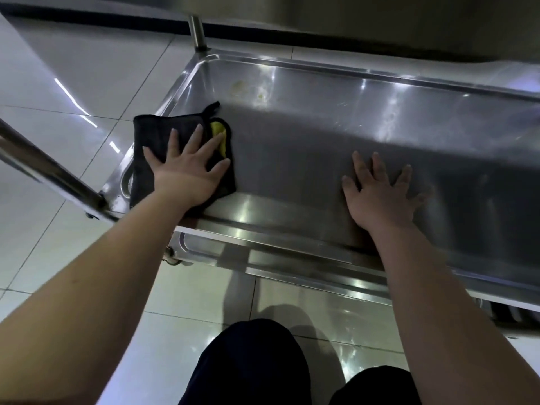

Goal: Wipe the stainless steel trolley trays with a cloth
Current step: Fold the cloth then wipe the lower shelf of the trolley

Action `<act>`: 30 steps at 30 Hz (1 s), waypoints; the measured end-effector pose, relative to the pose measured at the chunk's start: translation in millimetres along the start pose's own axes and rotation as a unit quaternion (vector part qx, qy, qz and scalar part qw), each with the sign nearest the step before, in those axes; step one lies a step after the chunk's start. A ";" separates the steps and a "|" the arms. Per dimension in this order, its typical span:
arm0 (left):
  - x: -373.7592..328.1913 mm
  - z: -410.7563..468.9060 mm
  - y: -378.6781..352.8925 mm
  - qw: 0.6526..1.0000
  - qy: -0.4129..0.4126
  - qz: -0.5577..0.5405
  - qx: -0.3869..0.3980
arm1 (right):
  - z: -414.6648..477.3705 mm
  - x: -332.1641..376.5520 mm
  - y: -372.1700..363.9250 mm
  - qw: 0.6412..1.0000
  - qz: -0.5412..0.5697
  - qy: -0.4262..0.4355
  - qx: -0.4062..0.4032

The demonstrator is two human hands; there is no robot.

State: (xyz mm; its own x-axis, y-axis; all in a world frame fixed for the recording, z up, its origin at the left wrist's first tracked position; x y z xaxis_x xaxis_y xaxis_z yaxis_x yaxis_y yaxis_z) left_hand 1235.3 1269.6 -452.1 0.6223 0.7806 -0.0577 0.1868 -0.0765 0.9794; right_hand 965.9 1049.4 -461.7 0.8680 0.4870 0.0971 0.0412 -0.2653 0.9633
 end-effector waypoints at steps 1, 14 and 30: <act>-1.0 -0.8 -0.6 1.000 -0.003 0.004 -0.002 | 8.4 8.8 2.7 1.000 0.006 -0.001 0.011; -18.3 47.2 9.7 0.997 -0.068 -0.003 -0.020 | 38.3 43.9 5.0 0.994 -0.039 0.100 -0.029; -225.8 119.9 15.2 0.972 -0.234 0.010 -0.001 | 51.5 35.2 7.3 0.995 -0.008 0.096 -0.013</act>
State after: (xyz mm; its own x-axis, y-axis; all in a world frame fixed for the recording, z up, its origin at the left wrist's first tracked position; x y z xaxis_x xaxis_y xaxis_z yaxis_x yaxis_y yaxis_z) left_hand 1188.8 1017.8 -447.4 0.9033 0.4121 -0.1196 0.1697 -0.0873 0.9816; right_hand 1022.2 1021.8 -464.1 0.7568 0.6417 0.1246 0.0399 -0.2356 0.9710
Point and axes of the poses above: each hand's wrist, its own z-axis towards the middle knuckle, its own y-axis out of the back of the hand, x = y × z, the point moved 6 cm from there along z, towards the middle knuckle, and after that the axes turned 5 degrees about x, right-handed, at the moved point
